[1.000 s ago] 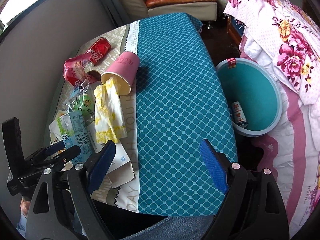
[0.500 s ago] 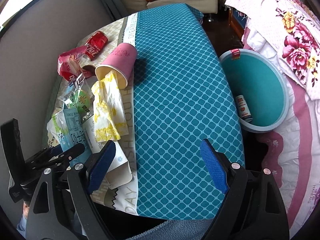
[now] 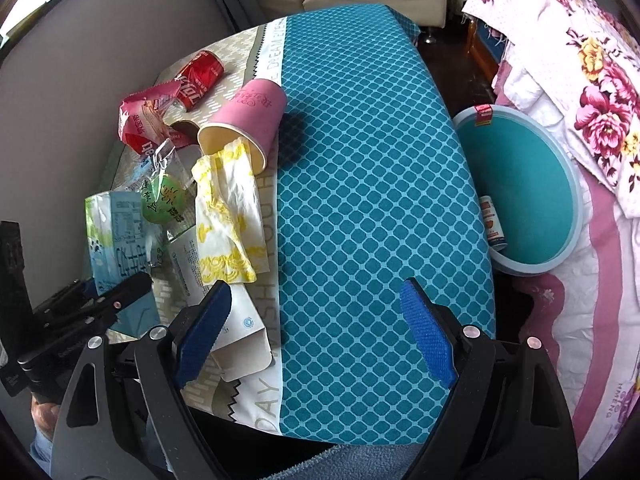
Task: Collect trash
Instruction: 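Grasp the milk carton with the left gripper while the right gripper grasps the pink snack wrapper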
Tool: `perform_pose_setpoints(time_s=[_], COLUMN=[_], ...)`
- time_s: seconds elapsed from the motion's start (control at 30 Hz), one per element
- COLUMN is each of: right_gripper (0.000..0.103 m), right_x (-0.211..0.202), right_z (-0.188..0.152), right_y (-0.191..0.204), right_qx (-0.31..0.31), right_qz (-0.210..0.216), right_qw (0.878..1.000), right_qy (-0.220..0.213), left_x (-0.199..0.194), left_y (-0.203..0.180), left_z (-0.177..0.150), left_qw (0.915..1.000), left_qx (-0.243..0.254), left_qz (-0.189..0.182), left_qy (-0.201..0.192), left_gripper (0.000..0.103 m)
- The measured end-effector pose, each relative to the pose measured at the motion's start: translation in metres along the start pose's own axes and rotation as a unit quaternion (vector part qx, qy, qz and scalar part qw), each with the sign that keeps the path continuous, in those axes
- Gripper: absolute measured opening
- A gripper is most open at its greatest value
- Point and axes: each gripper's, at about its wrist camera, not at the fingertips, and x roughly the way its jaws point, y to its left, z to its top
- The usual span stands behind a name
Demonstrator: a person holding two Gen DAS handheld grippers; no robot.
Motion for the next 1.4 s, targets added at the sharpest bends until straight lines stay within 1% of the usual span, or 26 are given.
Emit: perform_pose_setpoints(time_s=[0.1,0.2,0.4,0.57,0.73,0.93,1.0,1.13,1.17,1.2,1.23,1.3,1.4], right_gripper=[0.082,0.082,0.082,0.082,0.082,0.082,0.082,0.081,0.076,0.051,0.044,0.043,0.043], right_x=[-0.001,0.001,0.008,0.016,0.027,0.046,0.053,0.073,0.076,0.077,0.078,0.077,0.070], right_z=[0.012,0.027,0.066,0.100,0.121,0.139,0.143,0.151,0.151,0.149,0.148,0.145,0.141], right_y=[0.009,0.016,0.031,0.046,0.089,0.139,0.149,0.158,0.160,0.162,0.164,0.166,0.168], right_qx=[-0.013,-0.024,-0.039,-0.038,-0.080,-0.121,-0.131,-0.125,-0.126,-0.132,-0.137,-0.139,-0.148], right_qz=[-0.005,-0.005,-0.006,0.007,0.044,0.071,0.070,0.082,0.086,0.090,0.091,0.096,0.090], right_qw=[1.000,1.000,0.999,0.999,0.996,0.990,0.989,0.989,0.988,0.987,0.986,0.985,0.985], right_qy=[-0.005,-0.006,-0.015,-0.011,0.003,0.017,0.014,0.020,0.020,0.015,0.017,0.018,0.004], left_x=[-0.019,-0.030,-0.032,-0.031,-0.025,-0.023,-0.020,-0.013,-0.012,-0.011,-0.010,-0.010,-0.012], left_y=[0.008,0.021,0.051,0.071,0.097,0.127,0.131,0.138,0.138,0.138,0.138,0.137,0.133], left_z=[0.013,0.029,0.061,0.078,0.085,0.088,0.088,0.088,0.088,0.088,0.087,0.088,0.087], left_qw=[0.9997,0.9990,0.9976,0.9959,0.9944,0.9933,0.9934,0.9939,0.9941,0.9942,0.9942,0.9942,0.9943], left_qx=[-0.002,-0.010,-0.037,-0.056,-0.076,-0.091,-0.093,-0.093,-0.091,-0.091,-0.092,-0.092,-0.090], left_qz=[-0.009,-0.006,0.004,-0.002,0.006,0.015,0.015,0.010,0.010,0.009,0.007,0.005,0.006], left_qy=[-0.025,-0.043,-0.058,-0.071,-0.073,-0.071,-0.066,-0.059,-0.057,-0.056,-0.055,-0.055,-0.057], left_gripper=[0.058,0.058,0.058,0.058,0.058,0.058,0.058,0.058,0.058,0.058,0.058,0.058,0.058])
